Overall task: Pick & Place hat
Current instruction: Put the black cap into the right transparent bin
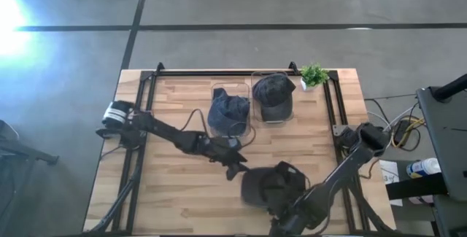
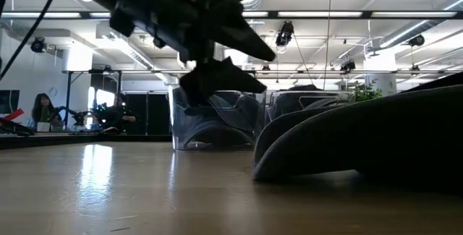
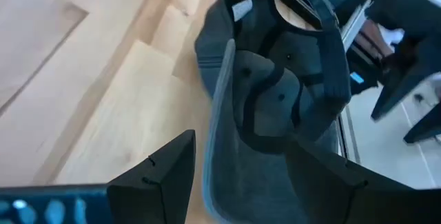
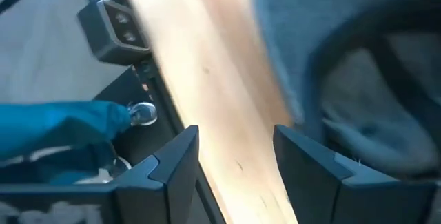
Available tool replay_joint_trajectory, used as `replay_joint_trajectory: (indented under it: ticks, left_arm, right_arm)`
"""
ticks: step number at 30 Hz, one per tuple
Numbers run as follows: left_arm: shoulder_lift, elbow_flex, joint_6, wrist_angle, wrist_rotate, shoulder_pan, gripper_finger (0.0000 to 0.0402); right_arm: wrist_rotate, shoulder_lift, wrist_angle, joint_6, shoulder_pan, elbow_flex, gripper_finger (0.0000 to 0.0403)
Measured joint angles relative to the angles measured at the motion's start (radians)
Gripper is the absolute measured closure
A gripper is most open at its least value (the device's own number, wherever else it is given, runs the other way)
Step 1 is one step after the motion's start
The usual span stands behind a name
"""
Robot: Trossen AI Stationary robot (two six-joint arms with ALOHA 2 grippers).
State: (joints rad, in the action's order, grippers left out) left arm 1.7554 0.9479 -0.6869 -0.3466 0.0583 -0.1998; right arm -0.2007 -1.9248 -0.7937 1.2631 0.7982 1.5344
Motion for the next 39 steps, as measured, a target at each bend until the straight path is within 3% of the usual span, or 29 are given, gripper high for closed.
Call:
replay_joint_trajectory:
  ticks: [4, 13, 17, 24, 34, 39]
  left_arm:
    - [0.08, 0.097, 0.065, 0.063, 0.007, 0.002, 0.0188]
    - [0.204, 0.297, 0.168, 0.331, 0.003, 0.027, 0.0188]
    - [0.214, 0.344, 0.263, 0.332, 0.012, 0.031, 0.0188]
    - [0.272, 0.365, 0.278, 0.342, 0.134, 0.037, 0.0188]
    - [0.259, 0.376, 0.188, 0.338, 0.15, 0.014, 0.0193]
    - [0.258, 0.376, 0.187, 0.361, 0.081, -0.019, 0.0239]
  right_arm:
    - [-0.004, -0.075, 0.008, -0.049, 0.001, 0.021, 0.0225]
    - [-0.003, -0.16, -0.029, 0.004, 0.007, 0.033, 0.0225]
    - [-0.012, -0.17, -0.047, 0.032, 0.008, 0.032, 0.0225]
    - [-0.06, -0.171, -0.095, 0.005, 0.007, 0.017, 0.0225]
    - [-0.06, -0.171, -0.091, -0.026, -0.006, -0.027, 0.0225]
    - [-0.073, -0.167, -0.091, -0.092, -0.018, -0.03, 0.0225]
